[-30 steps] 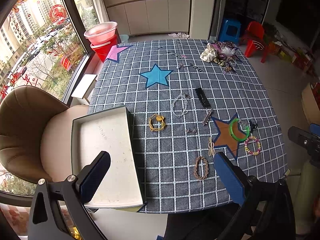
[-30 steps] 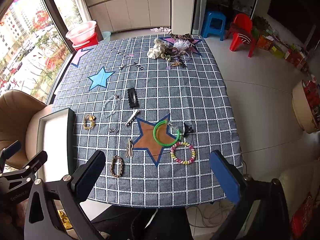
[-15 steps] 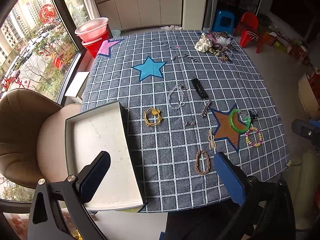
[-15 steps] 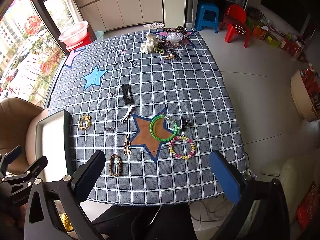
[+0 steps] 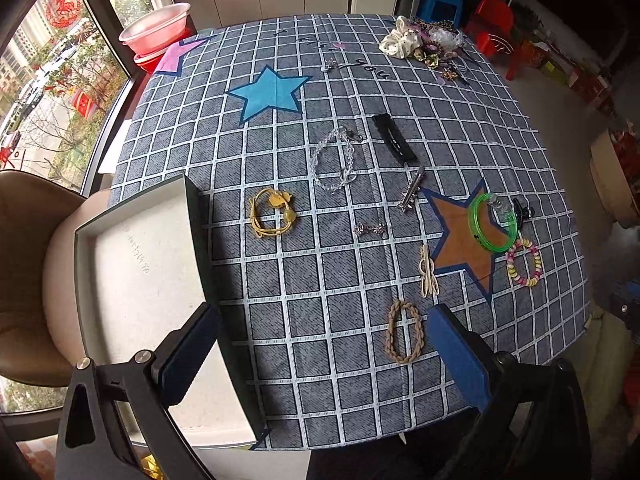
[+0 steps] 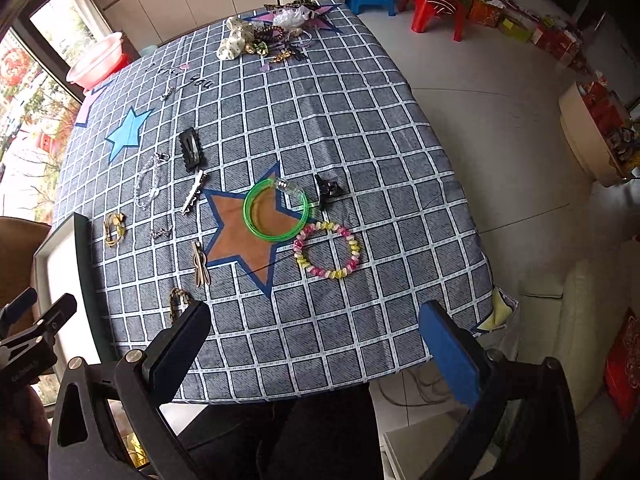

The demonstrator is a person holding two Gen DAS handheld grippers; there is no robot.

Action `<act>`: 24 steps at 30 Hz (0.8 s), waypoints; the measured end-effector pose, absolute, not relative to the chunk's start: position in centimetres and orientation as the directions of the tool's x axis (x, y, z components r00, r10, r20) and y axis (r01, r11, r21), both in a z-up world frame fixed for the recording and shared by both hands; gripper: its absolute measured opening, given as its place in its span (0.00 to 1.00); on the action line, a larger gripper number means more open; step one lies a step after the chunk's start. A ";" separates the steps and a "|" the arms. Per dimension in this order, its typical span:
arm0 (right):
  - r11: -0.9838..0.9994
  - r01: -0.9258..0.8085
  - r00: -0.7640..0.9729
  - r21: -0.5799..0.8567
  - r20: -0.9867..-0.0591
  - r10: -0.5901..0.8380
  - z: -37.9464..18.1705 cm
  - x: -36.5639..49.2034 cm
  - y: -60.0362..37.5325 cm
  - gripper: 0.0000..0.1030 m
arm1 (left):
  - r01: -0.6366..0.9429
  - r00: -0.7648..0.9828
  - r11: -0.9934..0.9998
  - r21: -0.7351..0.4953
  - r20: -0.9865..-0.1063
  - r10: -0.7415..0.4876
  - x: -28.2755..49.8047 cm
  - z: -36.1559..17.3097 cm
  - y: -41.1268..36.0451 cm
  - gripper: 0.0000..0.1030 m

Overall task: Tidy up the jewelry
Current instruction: 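Grasp the small silver chain piece with left tool while right tool grasps green bangle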

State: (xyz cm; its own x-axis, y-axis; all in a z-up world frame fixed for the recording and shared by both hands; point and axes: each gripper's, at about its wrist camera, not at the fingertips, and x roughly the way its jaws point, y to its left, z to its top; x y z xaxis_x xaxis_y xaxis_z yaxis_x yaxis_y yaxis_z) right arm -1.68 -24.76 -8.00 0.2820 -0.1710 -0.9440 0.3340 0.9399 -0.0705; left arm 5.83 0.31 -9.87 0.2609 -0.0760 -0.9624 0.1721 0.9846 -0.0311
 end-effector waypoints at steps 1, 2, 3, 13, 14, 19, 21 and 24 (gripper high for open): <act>0.939 0.336 0.271 -0.069 -0.948 -0.166 -8.6 -1.4 -25.1 1.00 | 0.169 0.252 0.985 -0.038 -0.964 -0.081 6.2 -10.5 0.0 1.00; 0.939 0.337 0.262 -0.065 -0.952 -0.160 -9.2 -1.0 -25.5 1.00 | 0.165 0.246 0.986 -0.037 -0.966 -0.078 6.6 -11.3 -0.3 1.00; 0.939 0.338 0.253 -0.061 -0.955 -0.154 -9.8 -0.6 -25.8 1.00 | 0.161 0.237 0.986 -0.033 -0.969 -0.071 7.0 -12.0 -0.7 1.00; 0.945 0.327 0.204 -0.005 -0.976 -0.076 -15.1 6.0 -28.7 0.93 | 0.094 0.170 0.994 -0.047 -0.983 -0.063 11.3 -17.4 -2.6 0.93; 0.944 0.331 0.192 -0.002 -0.979 -0.069 -15.7 6.6 -28.9 0.89 | 0.090 0.167 0.995 -0.044 -0.984 -0.058 11.7 -17.9 -2.8 0.93; 0.950 0.312 0.150 0.016 -0.988 -0.032 -18.2 9.0 -29.4 0.72 | 0.055 0.126 0.998 -0.036 -0.991 -0.042 13.3 -20.3 -3.3 0.80; 0.954 0.301 0.135 0.023 -0.991 -0.019 -19.0 9.6 -29.2 0.68 | 0.036 0.105 0.999 -0.032 -0.994 -0.036 13.6 -21.1 -3.5 0.79; 0.956 0.290 0.114 0.040 -0.993 0.007 -20.1 10.2 -28.8 0.56 | 0.029 0.107 0.999 -0.014 -0.994 -0.017 13.6 -21.5 -3.9 0.79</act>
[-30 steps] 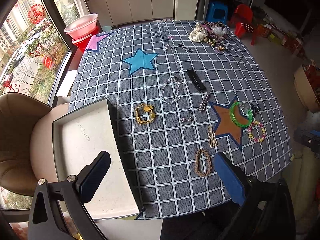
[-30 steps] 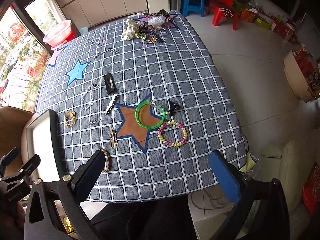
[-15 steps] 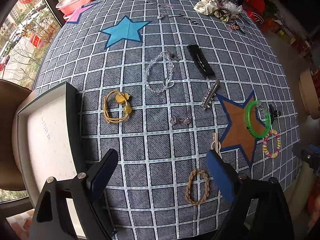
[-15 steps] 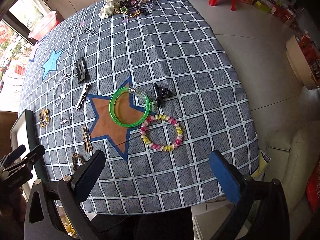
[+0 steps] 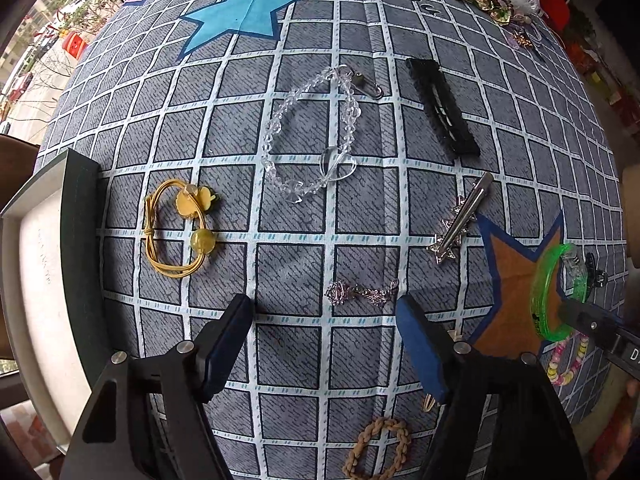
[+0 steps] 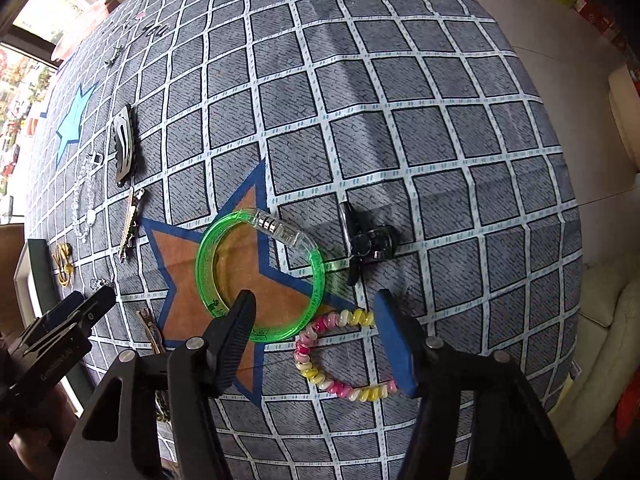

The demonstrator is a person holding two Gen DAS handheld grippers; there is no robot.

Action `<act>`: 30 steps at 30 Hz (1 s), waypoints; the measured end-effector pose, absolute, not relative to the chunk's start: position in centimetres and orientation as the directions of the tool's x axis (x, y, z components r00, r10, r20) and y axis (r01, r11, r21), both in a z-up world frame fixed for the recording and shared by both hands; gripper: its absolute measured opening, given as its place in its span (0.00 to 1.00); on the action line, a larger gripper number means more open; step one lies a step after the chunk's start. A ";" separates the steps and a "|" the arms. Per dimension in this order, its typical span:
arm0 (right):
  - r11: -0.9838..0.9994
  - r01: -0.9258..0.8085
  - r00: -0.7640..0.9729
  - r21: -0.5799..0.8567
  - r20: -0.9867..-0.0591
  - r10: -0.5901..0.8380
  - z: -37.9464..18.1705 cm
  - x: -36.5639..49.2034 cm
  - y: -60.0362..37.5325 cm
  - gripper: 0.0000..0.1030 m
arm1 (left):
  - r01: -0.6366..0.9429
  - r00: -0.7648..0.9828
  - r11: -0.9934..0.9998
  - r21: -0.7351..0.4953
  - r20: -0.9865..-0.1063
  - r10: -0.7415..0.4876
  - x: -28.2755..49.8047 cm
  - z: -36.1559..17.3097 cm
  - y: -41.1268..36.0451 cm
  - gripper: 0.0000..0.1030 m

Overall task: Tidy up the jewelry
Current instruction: 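Grasp the small silver chain piece with left tool while right tool grasps green bangle, then carry the silver piece with left tool while right tool carries bangle into white box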

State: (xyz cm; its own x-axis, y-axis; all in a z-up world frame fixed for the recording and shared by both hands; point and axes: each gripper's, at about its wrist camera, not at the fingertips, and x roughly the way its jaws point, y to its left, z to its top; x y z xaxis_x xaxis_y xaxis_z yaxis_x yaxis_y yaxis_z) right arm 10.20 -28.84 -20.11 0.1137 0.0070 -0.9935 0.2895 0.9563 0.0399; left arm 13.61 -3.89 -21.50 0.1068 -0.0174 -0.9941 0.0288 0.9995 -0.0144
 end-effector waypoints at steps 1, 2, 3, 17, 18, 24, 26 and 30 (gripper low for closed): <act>0.957 0.288 0.109 0.046 -0.994 0.015 -20.4 10.3 -28.7 0.51 | 0.035 0.112 0.999 -0.008 -0.994 -0.012 13.6 -21.6 -4.1 0.78; 0.957 0.287 0.108 0.044 -0.994 0.013 -20.6 10.4 -28.5 0.50 | 0.040 0.118 0.999 0.000 -0.993 -0.005 13.6 -21.6 -4.5 0.77; 0.959 0.280 0.115 0.041 -0.993 0.009 -20.6 10.6 -28.4 0.49 | 0.045 0.127 0.999 -0.002 -0.992 -0.007 13.6 -21.6 -4.7 0.73; 0.985 0.151 0.119 0.081 -0.991 0.064 -19.0 11.7 -23.6 0.07 | 0.039 0.163 0.996 -0.076 -0.983 -0.082 12.3 -17.0 -5.0 0.39; 0.986 0.140 0.122 0.089 -0.990 0.072 -18.4 11.7 -23.4 0.07 | 0.025 0.172 0.996 -0.082 -0.981 -0.085 11.9 -16.1 -4.7 0.39; 0.991 0.061 0.135 0.120 -0.985 0.111 -15.0 12.1 -22.0 0.07 | -0.109 0.234 0.989 -0.096 -0.970 -0.069 9.7 -12.6 -1.8 0.39; 0.993 0.008 0.140 0.122 -0.983 0.119 -14.3 12.5 -20.6 0.07 | -0.160 0.251 0.983 -0.094 -0.967 -0.051 8.8 -11.6 -0.9 0.39; 0.988 -0.092 0.137 0.123 -0.981 0.135 -13.3 12.8 -17.3 0.07 | -0.242 0.272 0.966 -0.089 -0.962 -0.021 6.9 -11.1 6.2 0.39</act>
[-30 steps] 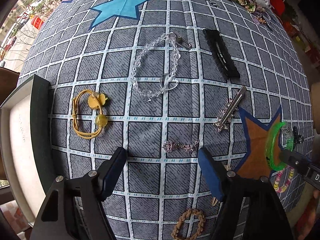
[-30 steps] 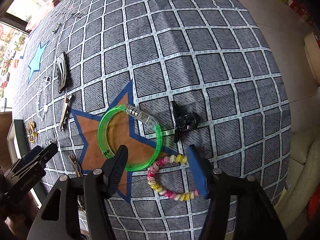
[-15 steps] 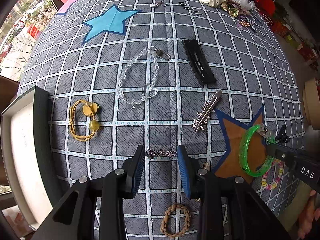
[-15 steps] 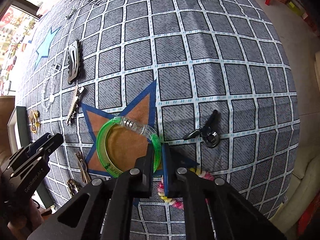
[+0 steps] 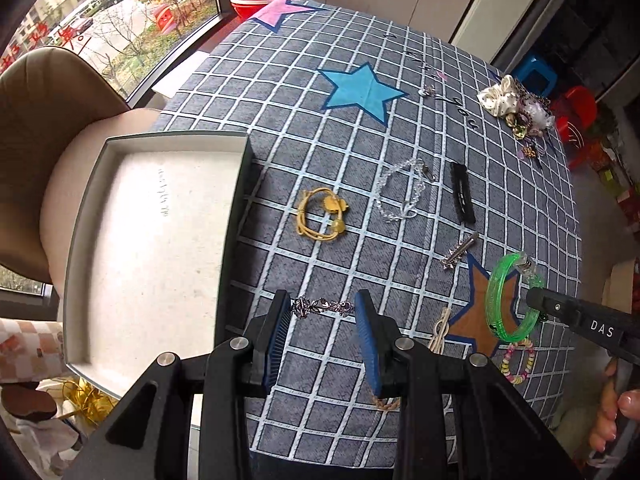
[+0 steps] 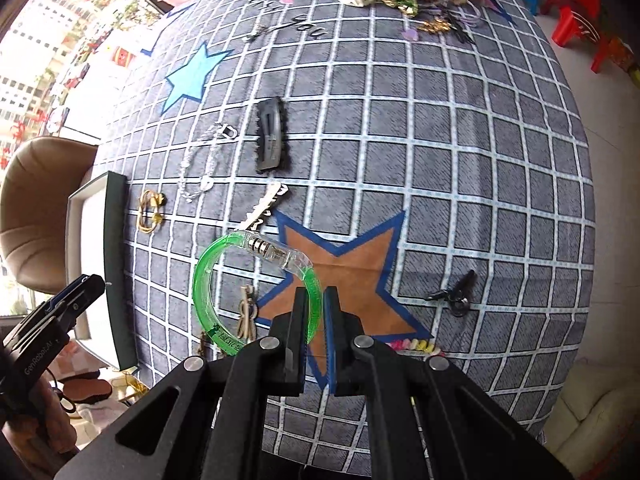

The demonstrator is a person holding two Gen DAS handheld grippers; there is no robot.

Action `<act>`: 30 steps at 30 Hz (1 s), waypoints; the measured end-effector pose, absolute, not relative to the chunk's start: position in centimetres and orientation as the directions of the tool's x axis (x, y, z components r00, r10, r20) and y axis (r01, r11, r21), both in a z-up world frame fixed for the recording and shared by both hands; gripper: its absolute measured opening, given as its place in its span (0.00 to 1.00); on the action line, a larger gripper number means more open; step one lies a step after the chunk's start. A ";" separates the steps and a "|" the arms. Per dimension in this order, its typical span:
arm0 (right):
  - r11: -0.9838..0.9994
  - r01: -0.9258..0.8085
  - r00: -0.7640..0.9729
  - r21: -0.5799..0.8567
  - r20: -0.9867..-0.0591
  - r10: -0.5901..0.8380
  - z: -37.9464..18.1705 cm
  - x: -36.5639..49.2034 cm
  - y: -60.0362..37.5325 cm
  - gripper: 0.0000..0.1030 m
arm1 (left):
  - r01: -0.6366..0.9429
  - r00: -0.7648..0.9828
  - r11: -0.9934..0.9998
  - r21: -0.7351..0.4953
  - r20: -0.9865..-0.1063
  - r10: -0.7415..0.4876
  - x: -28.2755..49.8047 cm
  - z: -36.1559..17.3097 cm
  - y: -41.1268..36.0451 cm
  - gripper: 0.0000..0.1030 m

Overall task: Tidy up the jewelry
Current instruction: 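Carry the silver piece with left tool while right tool carries bangle into white box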

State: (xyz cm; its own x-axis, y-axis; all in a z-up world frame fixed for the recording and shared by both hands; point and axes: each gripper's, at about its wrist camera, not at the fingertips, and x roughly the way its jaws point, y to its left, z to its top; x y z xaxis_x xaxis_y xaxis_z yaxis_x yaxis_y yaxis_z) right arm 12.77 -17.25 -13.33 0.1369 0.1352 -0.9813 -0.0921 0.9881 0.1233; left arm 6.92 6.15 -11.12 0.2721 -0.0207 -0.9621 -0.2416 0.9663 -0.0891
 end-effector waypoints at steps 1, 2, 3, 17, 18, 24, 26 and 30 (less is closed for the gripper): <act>0.985 -0.115 0.137 0.129 -0.980 0.144 -13.1 12.9 -15.8 0.07 | -0.254 0.277 0.964 -0.080 -0.961 -0.007 6.6 -10.9 7.1 0.39; 0.981 -0.140 0.139 0.134 -0.978 0.154 -13.0 12.7 -15.4 0.07 | -0.267 0.281 0.961 -0.075 -0.960 0.003 6.1 -10.7 8.4 0.39; 0.977 -0.159 0.144 0.139 -0.976 0.162 -12.9 12.9 -13.9 0.07 | -0.278 0.285 0.958 -0.073 -0.958 0.010 5.7 -10.6 9.6 0.39; 0.922 -0.359 0.121 0.142 -0.973 0.197 -16.2 15.4 7.6 0.07 | -0.329 0.249 0.944 -0.023 -0.966 0.064 7.3 -14.9 24.2 0.39; 0.920 -0.365 0.115 0.140 -0.974 0.194 -16.7 15.8 8.7 0.07 | -0.330 0.249 0.944 -0.025 -0.967 0.062 7.8 -15.4 24.8 0.39; 0.919 -0.378 0.082 0.114 -0.984 0.156 -19.9 18.1 13.2 0.07 | -0.330 0.246 0.944 -0.023 -0.967 0.063 10.8 -18.3 27.1 0.39; 0.919 -0.383 0.078 0.091 -0.988 0.131 -20.9 18.7 13.8 0.07 | -0.328 0.239 0.944 -0.018 -0.969 0.065 11.6 -19.2 27.5 0.39; 0.924 -0.377 0.069 0.059 -0.993 0.092 -22.1 19.5 14.6 0.07 | -0.318 0.219 0.948 -0.003 -0.973 0.070 12.3 -20.6 27.7 0.39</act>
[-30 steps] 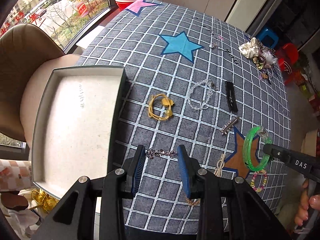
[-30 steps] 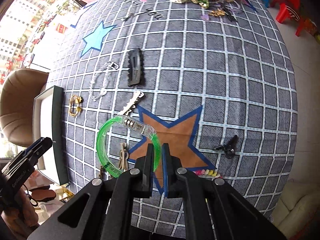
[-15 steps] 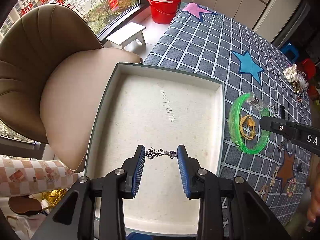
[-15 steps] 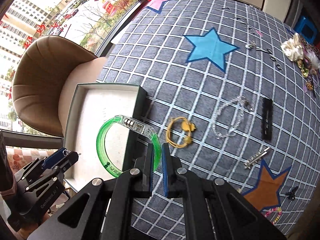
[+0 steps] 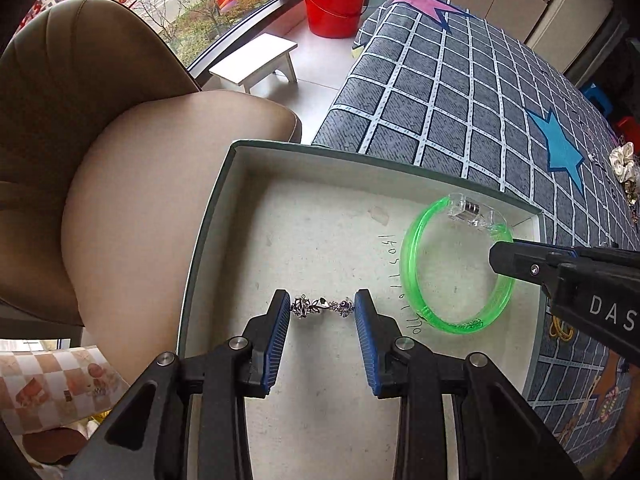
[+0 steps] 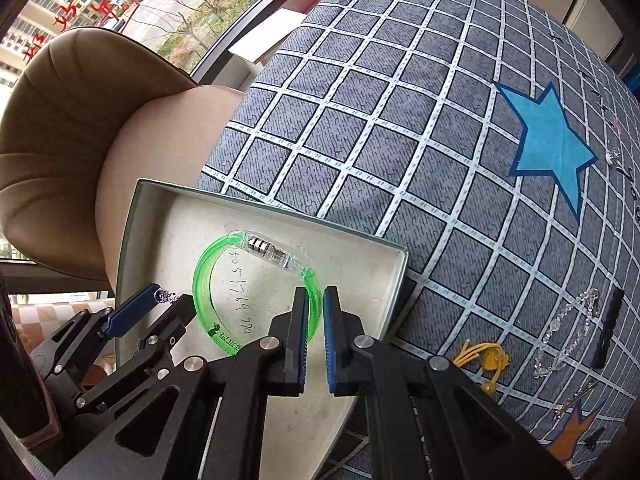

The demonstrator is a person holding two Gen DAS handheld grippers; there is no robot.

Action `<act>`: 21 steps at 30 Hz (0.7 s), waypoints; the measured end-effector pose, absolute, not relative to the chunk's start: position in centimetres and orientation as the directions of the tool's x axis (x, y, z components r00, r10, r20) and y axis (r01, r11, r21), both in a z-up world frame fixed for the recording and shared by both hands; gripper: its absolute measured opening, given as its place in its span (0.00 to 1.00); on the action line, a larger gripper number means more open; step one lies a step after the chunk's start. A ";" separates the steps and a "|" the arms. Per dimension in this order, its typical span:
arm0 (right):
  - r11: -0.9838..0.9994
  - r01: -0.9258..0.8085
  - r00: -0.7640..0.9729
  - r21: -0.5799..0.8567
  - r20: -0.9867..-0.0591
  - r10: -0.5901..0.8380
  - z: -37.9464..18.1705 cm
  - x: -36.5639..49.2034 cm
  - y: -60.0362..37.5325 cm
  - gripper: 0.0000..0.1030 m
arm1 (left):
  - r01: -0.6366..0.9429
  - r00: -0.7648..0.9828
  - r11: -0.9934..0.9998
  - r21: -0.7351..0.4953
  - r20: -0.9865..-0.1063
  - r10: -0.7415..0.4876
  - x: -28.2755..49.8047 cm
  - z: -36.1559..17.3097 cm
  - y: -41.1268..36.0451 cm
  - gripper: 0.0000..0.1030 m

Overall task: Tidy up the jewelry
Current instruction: 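Carry the silver piece with left tool while right tool carries bangle into white box, then open left tool to drop silver piece while right tool releases bangle in box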

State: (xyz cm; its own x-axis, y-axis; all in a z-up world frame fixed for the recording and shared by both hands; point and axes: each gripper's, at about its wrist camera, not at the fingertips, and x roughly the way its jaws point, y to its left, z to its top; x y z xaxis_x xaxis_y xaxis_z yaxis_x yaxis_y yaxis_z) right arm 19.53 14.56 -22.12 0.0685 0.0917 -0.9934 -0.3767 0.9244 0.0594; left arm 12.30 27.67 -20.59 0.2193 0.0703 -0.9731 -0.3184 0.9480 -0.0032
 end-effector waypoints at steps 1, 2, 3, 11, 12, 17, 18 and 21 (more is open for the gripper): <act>0.925 -0.377 0.066 0.054 -0.994 0.086 -22.4 19.6 14.6 0.07 | -0.315 0.217 0.949 0.003 -0.973 0.075 12.4 -20.8 27.6 0.39; 0.925 -0.377 0.065 0.049 -0.995 0.079 -22.6 19.8 14.7 0.07 | -0.314 0.217 0.949 0.013 -0.972 0.085 12.4 -20.9 27.6 0.39; 0.925 -0.378 0.066 0.043 -0.995 0.074 -22.8 19.9 14.6 0.07 | -0.311 0.217 0.950 0.023 -0.972 0.095 12.4 -21.0 27.5 0.39; 0.922 -0.387 0.051 0.031 -0.997 0.055 -25.0 20.2 15.2 0.08 | -0.297 0.211 0.948 0.111 -0.961 0.179 12.4 -20.9 26.5 0.64; 0.920 -0.391 0.045 0.033 -0.997 0.055 -25.3 20.3 15.3 0.09 | -0.297 0.216 0.948 0.113 -0.959 0.182 12.3 -20.5 26.3 0.64; 0.916 -0.395 0.052 0.075 -0.993 0.104 -24.0 20.4 14.9 0.38 | -0.306 0.213 0.947 0.103 -0.962 0.174 11.8 -19.4 25.5 0.64; 0.915 -0.396 0.055 0.082 -0.992 0.113 -23.5 20.3 14.7 0.38 | -0.304 0.212 0.947 0.108 -0.961 0.178 11.6 -19.1 25.3 0.64; 0.912 -0.394 0.069 0.112 -0.986 0.151 -21.8 20.1 14.1 0.38 | -0.298 0.219 0.948 0.112 -0.959 0.182 10.9 -18.1 24.5 0.64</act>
State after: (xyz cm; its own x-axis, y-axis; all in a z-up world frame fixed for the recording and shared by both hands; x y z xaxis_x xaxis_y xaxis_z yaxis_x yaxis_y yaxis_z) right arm 20.10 14.11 -21.81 0.0685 0.1506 -0.9862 -0.3936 0.9124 0.1120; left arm 10.89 24.54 -18.10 0.2191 0.1818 -0.9586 -0.2981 0.9480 0.1117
